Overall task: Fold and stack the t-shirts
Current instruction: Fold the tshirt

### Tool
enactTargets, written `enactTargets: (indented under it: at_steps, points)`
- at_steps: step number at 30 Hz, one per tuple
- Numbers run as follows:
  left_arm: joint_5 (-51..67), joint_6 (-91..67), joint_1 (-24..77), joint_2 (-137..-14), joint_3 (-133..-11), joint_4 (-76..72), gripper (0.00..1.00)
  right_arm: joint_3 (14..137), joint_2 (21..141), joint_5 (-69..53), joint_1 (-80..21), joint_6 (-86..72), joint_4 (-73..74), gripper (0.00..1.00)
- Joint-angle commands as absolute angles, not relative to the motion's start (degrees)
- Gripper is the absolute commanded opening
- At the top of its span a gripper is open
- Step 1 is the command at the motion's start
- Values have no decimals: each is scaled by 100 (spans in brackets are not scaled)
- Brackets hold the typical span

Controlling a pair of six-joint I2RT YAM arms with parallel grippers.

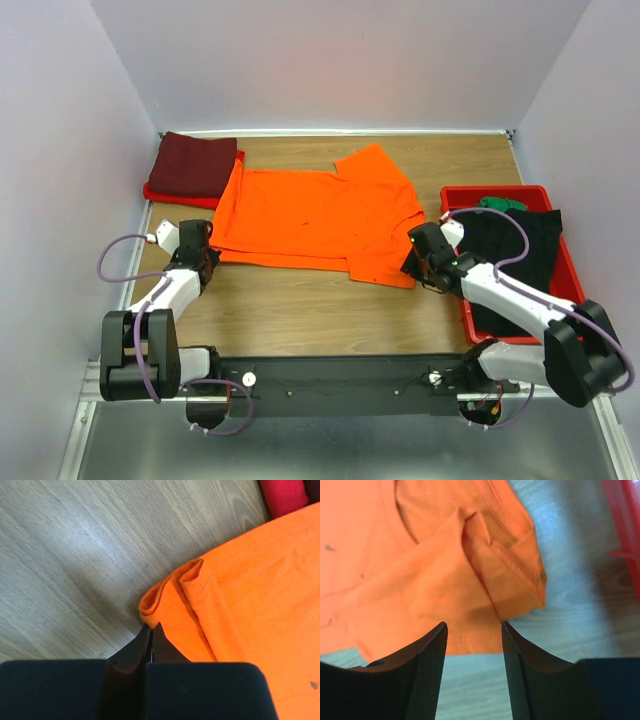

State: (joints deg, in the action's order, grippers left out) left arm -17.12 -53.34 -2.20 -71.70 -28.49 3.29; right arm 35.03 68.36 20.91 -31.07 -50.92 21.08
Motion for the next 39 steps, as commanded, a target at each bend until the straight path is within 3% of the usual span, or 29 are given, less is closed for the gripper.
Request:
enactTargets:
  at_steps: [1, 19, 21, 27, 29, 32, 39]
  points:
    - [-1758, -5160, -255, -7242, -3014, 395, 0, 3832, 7443, 2225, -3041, -4966, 2197, 54]
    - [-1626, -5010, -255, -7321, -3102, 352, 0, 3322, 7304, 1661, -3041, -5062, 2118, 56]
    - [-1643, -5010, -255, -7304, -3146, 456, 10, 3348, 7365, 1609, -3041, -5045, 2039, 56]
    - [-1749, -5054, -255, -7015, -3269, 755, 29, 3375, 7365, 1520, -3041, -5027, 1934, 54]
    - [-1749, -5062, -255, -6944, -3305, 826, 32, 3401, 7400, 1538, -3041, -5019, 1934, 37]
    - [-1714, -5080, -255, -6856, -3357, 879, 33, 3498, 7444, 1503, -3041, -4984, 1925, 23]
    - [-1845, -5124, -255, -7145, -3559, 844, 33, 3708, 7479, 1521, -3041, -4931, 1925, 12]
